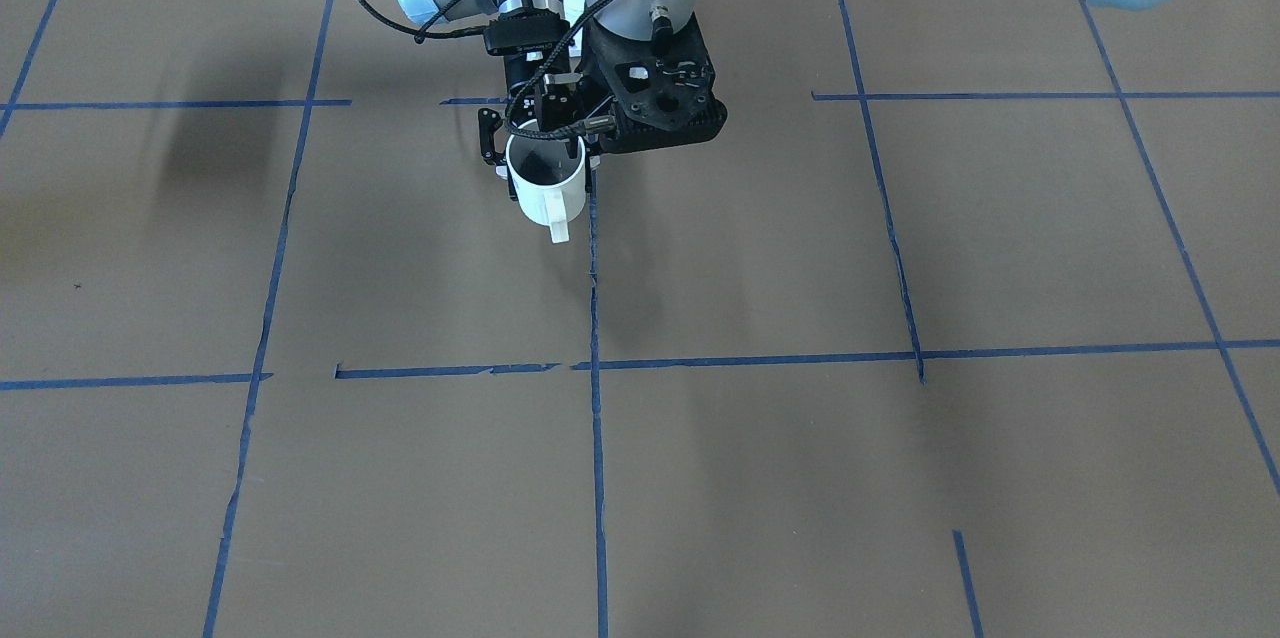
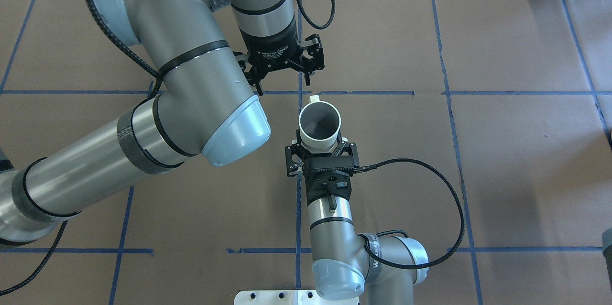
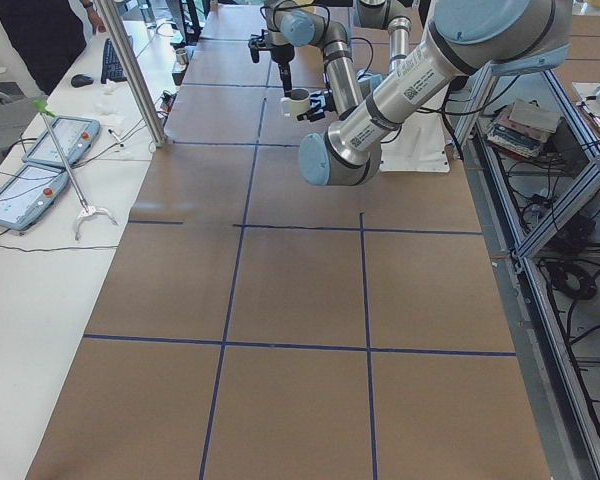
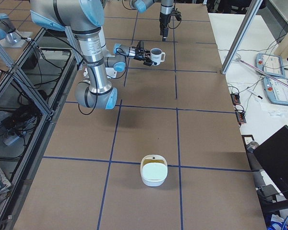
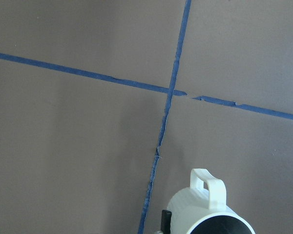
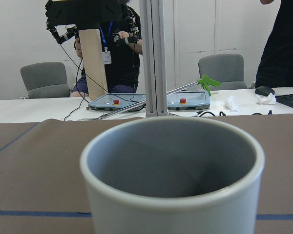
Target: Left arm hands cup to right arm to dump lemon
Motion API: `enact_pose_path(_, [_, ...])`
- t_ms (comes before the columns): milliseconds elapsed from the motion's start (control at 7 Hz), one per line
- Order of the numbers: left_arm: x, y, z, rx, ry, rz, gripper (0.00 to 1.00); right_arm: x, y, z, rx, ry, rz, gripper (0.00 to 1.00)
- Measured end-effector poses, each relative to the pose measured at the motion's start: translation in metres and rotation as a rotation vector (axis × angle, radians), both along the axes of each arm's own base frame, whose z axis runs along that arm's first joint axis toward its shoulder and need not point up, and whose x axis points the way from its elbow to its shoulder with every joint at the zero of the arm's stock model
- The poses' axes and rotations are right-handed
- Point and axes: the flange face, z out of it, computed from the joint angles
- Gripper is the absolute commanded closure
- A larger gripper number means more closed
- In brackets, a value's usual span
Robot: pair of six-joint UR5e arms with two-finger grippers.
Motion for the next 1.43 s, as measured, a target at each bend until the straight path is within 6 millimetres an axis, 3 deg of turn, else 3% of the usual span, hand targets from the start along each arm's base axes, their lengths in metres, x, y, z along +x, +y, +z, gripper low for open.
enact_pose_path(857, [0.032,0.014,0.015,-0.016,-0.03,0.043,0.32,0.003,-0.017,-0.025,0.004,-0.024,0.023,0.98])
enact_pose_path(1143, [0.036,0.017,0.016,-0.018,-0.035,0.049,0.58,0.003,-0.018,-0.031,0.006,-0.028,0.025,0.98])
enact_pose_path(1429, [0.038,0.016,0.02,-0.018,-0.043,0.048,0.69,0.003,-0.019,-0.032,0.008,-0.025,0.025,0.97])
